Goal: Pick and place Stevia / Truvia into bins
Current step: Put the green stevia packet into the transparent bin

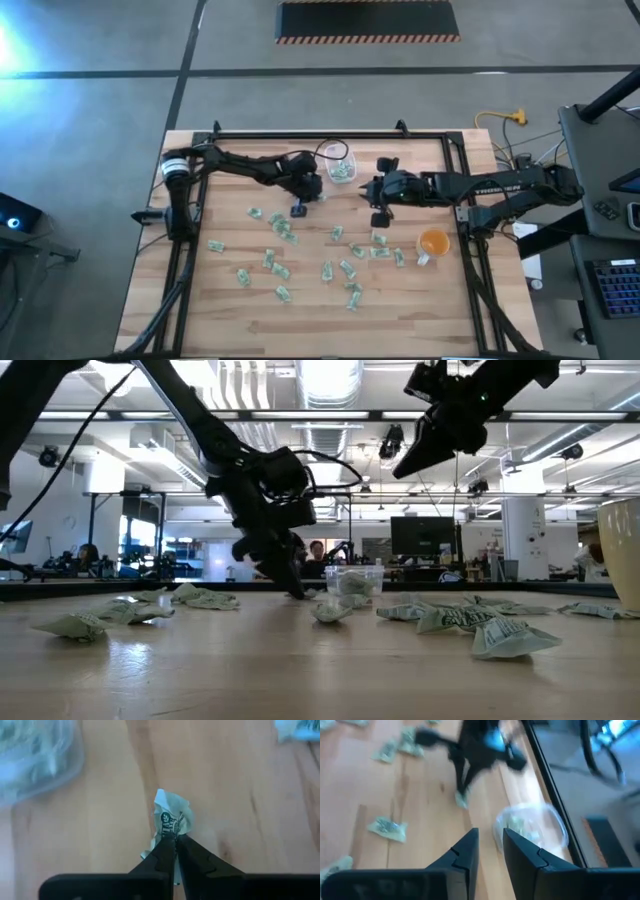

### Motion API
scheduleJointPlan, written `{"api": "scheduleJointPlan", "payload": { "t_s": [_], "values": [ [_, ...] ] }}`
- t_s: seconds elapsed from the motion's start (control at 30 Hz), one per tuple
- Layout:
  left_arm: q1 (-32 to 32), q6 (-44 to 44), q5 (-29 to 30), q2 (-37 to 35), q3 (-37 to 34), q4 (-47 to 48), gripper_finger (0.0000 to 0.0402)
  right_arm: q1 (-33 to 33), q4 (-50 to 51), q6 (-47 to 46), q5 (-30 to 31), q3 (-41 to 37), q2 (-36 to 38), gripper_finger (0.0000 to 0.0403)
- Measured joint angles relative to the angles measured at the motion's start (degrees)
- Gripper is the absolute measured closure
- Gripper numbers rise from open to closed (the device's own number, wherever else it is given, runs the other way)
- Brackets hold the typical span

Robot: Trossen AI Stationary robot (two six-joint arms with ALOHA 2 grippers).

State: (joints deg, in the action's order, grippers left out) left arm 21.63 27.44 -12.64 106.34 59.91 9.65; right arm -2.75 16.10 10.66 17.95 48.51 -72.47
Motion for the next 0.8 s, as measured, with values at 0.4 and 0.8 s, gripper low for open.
{"api": "scheduleJointPlan", "payload": {
  "t_s": [0.4,0.8],
  "values": [
    [-0.64,2.41,7.22,-6.13,-2.03,-22.29,0.0402,-0.25,9.02,-12.02,-8.31,-4.38,-0.02,0.0328],
    [2.6,3.14,7.2,2.63,4.41,-25.6,0.0393,-0.1,7.93,-15.47,-12.35,-7.62,-0.02,0.0313]
  ]
}}
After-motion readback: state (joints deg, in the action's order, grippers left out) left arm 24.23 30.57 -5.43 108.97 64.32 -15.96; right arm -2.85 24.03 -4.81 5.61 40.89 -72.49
